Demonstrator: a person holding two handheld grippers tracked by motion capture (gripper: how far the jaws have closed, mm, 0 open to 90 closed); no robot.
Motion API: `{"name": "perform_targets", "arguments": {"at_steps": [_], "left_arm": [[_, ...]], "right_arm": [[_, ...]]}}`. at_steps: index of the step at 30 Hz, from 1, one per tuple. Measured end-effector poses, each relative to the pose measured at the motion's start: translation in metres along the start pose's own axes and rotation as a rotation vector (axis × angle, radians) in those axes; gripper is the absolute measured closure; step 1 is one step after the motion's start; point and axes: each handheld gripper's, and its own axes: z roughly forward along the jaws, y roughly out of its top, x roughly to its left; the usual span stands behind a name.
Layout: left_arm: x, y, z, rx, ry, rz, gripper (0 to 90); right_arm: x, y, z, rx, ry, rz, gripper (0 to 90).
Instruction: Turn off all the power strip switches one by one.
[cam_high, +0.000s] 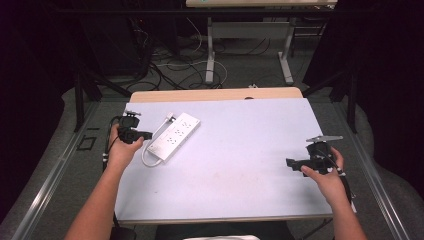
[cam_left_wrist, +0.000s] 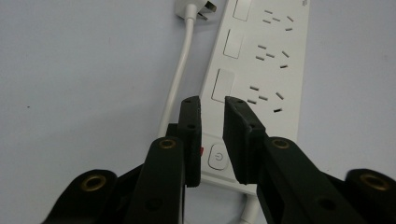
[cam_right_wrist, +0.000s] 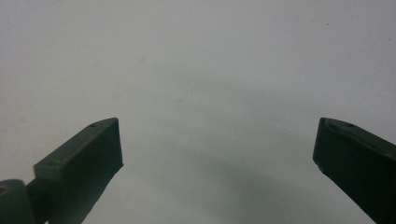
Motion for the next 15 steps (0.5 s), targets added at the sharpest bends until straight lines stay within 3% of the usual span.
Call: {"name": "perform_targets", "arguments": {"at_steps": [5, 8, 15], "left_arm": [[-0.002, -0.001, 0.005, 0.004, 0.015, -0.002, 85.4], [-0.003, -0.001, 0.006, 0.030, 0.016, 0.011, 90.0], [-0.009, -0.001, 0.012, 0.060, 0.032, 0.038, 90.0]], "right_arm": [[0.000, 0.000, 0.000, 0.003, 0.003, -0.002, 0.8], [0.000, 0.000, 0.000, 0.003, 0.003, -0.001, 0.8], [-0.001, 0.000, 0.000, 0.003, 0.003, -0.001, 0.8]]}}
